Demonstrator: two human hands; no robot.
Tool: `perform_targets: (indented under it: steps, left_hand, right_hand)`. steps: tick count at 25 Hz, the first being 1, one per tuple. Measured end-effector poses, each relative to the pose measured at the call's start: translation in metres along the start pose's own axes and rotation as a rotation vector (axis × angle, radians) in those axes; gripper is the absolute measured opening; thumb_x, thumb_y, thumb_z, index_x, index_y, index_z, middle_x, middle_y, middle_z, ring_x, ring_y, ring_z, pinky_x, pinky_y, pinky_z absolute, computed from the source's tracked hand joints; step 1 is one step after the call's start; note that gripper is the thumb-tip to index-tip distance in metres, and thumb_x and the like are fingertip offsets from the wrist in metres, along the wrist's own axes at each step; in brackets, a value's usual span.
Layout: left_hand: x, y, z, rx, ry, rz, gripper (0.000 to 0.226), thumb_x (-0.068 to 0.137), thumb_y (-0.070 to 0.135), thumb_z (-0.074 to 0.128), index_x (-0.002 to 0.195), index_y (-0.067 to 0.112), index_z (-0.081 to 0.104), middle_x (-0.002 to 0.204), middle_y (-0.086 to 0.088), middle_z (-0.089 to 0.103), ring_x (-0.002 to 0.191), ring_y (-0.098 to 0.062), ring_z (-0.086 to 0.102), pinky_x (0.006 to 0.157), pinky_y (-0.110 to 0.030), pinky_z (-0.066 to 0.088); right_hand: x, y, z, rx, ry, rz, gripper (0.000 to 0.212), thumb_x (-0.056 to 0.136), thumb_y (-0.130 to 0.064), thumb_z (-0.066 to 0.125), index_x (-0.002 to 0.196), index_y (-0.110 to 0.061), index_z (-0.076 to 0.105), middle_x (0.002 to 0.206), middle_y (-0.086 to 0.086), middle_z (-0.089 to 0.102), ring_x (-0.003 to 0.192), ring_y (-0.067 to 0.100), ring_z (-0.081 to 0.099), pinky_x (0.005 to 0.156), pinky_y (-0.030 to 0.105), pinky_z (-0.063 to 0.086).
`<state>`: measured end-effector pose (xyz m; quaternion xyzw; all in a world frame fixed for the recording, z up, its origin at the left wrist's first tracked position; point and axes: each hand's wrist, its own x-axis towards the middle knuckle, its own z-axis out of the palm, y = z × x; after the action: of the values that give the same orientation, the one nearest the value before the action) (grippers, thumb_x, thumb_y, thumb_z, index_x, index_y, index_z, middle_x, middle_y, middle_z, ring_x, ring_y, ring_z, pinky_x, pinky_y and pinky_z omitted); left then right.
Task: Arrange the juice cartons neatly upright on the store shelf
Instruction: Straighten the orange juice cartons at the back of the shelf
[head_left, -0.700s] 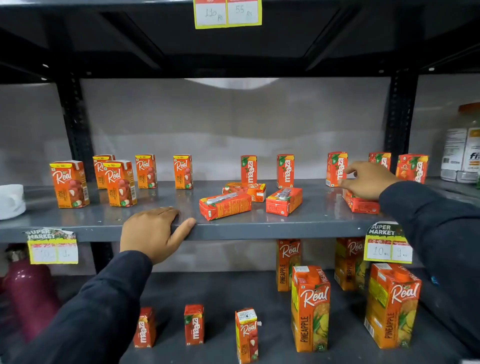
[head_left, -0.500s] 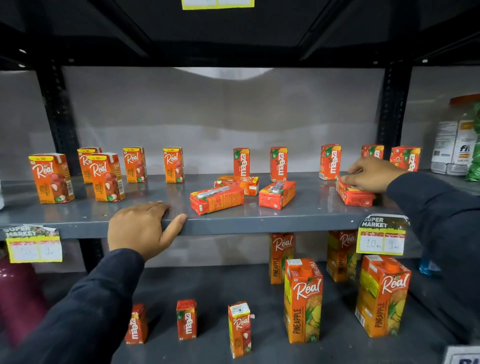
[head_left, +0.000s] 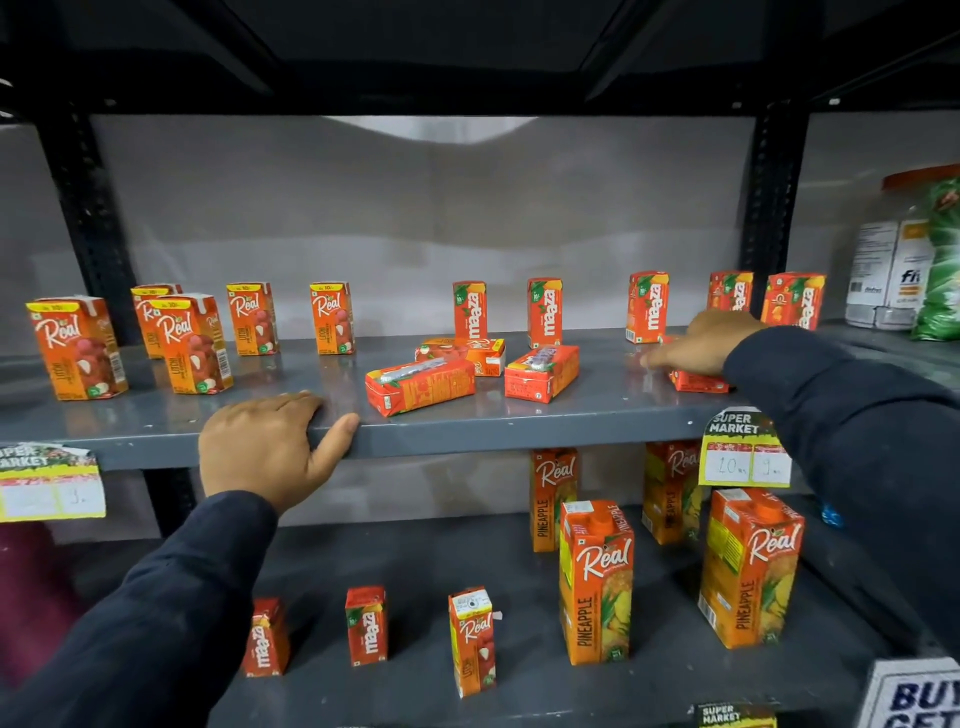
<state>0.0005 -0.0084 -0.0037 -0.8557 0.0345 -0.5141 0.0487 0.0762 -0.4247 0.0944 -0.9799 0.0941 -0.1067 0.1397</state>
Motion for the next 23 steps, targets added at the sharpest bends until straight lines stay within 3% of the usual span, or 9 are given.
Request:
perform_targets:
  steps: [2,4,11,14,16,18,21,23]
  left_hand:
    - [0.000,0.001,0.000,0.007,-0.002,-0.001,0.064,0.089,0.060,0.034,0.075,0.010,0.071,0.060,-0.010,0.065,0.052,-0.034,0.060,0.055,-0.029,0.032]
    - [0.000,0.002,-0.001,0.006,-0.003,-0.006,0.064,0.089,0.060,0.034,0.075,0.010,0.071,0.059,-0.010,0.065,0.052,-0.034,0.059,0.055,-0.029,0.032]
    - [0.000,0.002,-0.002,-0.002,0.011,-0.011,0.064,0.090,0.061,0.032,0.073,0.012,0.070,0.058,-0.007,0.063,0.052,-0.030,0.058,0.056,-0.028,0.029]
    - [0.000,0.002,0.000,-0.001,0.014,-0.015,0.065,0.090,0.062,0.031,0.071,0.013,0.069,0.057,-0.006,0.062,0.051,-0.030,0.057,0.055,-0.028,0.029]
    - [0.000,0.001,0.000,-0.005,0.009,-0.016,0.065,0.090,0.062,0.032,0.072,0.012,0.070,0.058,-0.006,0.063,0.052,-0.031,0.058,0.055,-0.029,0.031]
    - [-0.001,0.001,0.001,-0.008,0.007,-0.021,0.065,0.090,0.062,0.032,0.073,0.012,0.070,0.059,-0.007,0.064,0.052,-0.031,0.059,0.054,-0.029,0.034]
    - [0.000,0.002,0.001,-0.004,0.014,-0.023,0.065,0.090,0.061,0.033,0.074,0.011,0.071,0.059,-0.007,0.065,0.052,-0.032,0.059,0.054,-0.030,0.034]
    - [0.000,0.002,0.000,0.001,0.017,-0.023,0.065,0.090,0.061,0.034,0.074,0.011,0.072,0.059,-0.008,0.065,0.052,-0.032,0.060,0.054,-0.030,0.035]
  right_hand:
    - [-0.002,-0.005,0.000,-0.009,-0.015,0.015,0.033,0.071,-0.043,0.070,0.074,-0.016,0.053,0.073,0.006,0.058,0.064,0.023,0.056,0.050,0.026,0.036]
    - [-0.003,-0.008,-0.001,-0.024,-0.012,0.026,0.026,0.072,-0.036,0.070,0.072,-0.015,0.053,0.072,0.007,0.059,0.063,0.023,0.056,0.049,0.025,0.035]
    - [-0.009,-0.007,-0.006,-0.023,-0.124,0.054,0.033,0.066,-0.038,0.074,0.080,-0.015,0.054,0.082,0.008,0.061,0.071,0.022,0.059,0.053,0.026,0.042]
    - [-0.010,-0.001,-0.011,0.016,-0.021,0.052,0.035,0.060,-0.036,0.077,0.077,-0.014,0.057,0.077,0.008,0.062,0.069,0.022,0.059,0.051,0.026,0.039]
    - [-0.007,0.002,-0.013,0.205,0.192,-0.003,0.032,0.059,-0.038,0.076,0.070,-0.011,0.062,0.071,0.008,0.063,0.064,0.022,0.057,0.049,0.027,0.036]
    - [-0.004,0.001,-0.014,0.501,0.380,-0.066,0.032,0.062,-0.044,0.072,0.067,-0.013,0.067,0.073,0.008,0.068,0.066,0.021,0.060,0.053,0.030,0.042]
    - [-0.006,-0.009,-0.013,0.980,0.327,-0.143,0.033,0.059,-0.044,0.074,0.065,-0.013,0.066,0.080,0.011,0.072,0.077,0.026,0.068,0.074,0.045,0.059]
    - [-0.006,-0.017,-0.010,1.155,0.219,-0.154,0.034,0.057,-0.041,0.077,0.064,-0.017,0.055,0.074,0.010,0.067,0.071,0.024,0.069,0.072,0.045,0.059]
